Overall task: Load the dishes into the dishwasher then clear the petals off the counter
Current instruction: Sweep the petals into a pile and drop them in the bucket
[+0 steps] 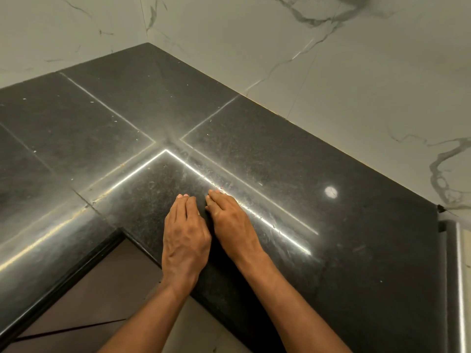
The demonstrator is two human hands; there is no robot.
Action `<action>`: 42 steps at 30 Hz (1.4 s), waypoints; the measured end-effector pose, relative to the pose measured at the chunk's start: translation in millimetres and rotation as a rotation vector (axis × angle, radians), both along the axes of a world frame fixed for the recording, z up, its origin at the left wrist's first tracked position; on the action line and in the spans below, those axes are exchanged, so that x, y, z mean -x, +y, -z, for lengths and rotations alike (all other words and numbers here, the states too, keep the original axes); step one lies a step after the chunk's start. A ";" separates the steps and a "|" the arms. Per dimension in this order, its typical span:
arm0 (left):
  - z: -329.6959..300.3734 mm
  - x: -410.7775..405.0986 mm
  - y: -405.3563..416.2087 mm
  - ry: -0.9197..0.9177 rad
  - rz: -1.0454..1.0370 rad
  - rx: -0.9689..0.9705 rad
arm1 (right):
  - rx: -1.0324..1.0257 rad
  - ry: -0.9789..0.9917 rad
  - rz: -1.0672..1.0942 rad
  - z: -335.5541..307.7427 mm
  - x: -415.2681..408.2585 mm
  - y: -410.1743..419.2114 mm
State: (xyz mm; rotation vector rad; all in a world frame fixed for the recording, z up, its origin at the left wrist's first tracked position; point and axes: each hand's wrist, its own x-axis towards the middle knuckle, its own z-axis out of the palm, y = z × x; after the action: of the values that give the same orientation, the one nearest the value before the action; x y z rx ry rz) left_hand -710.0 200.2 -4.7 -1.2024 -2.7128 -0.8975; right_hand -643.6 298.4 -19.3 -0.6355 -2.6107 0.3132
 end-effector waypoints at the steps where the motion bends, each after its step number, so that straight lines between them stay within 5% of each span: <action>1: 0.6 0.2 -0.6 0.007 0.001 0.000 | 0.005 0.004 -0.011 -3.0 -3.0 -1.4; 4: 3.0 1.2 -0.3 0.007 -0.005 -0.009 | 0.145 0.106 0.035 -21.9 -10.2 5.7; 7: 3.0 2.1 0.4 -0.014 0.000 -0.023 | 0.508 0.318 0.278 -41.3 -28.6 24.5; 11: 3.3 1.5 0.2 -0.011 0.003 -0.024 | 0.804 0.203 0.414 -42.9 -49.8 28.7; 23: 4.1 2.3 1.0 -0.007 0.004 -0.013 | 0.800 0.287 0.413 -43.1 7.6 30.1; 27: 4.7 1.9 1.2 -0.009 -0.003 -0.024 | 0.502 0.218 0.350 -51.8 5.4 48.7; 32: 2.4 2.4 0.1 -0.041 0.000 -0.020 | 0.165 -0.216 0.190 -42.7 23.0 28.8; 42: 2.9 1.3 -0.8 -0.084 -0.024 -0.072 | -0.001 -0.233 0.154 -40.6 18.7 -19.3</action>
State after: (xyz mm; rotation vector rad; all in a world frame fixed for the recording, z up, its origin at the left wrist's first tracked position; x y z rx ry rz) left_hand -711.3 199.4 -7.7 -1.1411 -2.7258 -1.0562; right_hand -662.3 279.1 21.2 -0.9162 -2.7588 0.1994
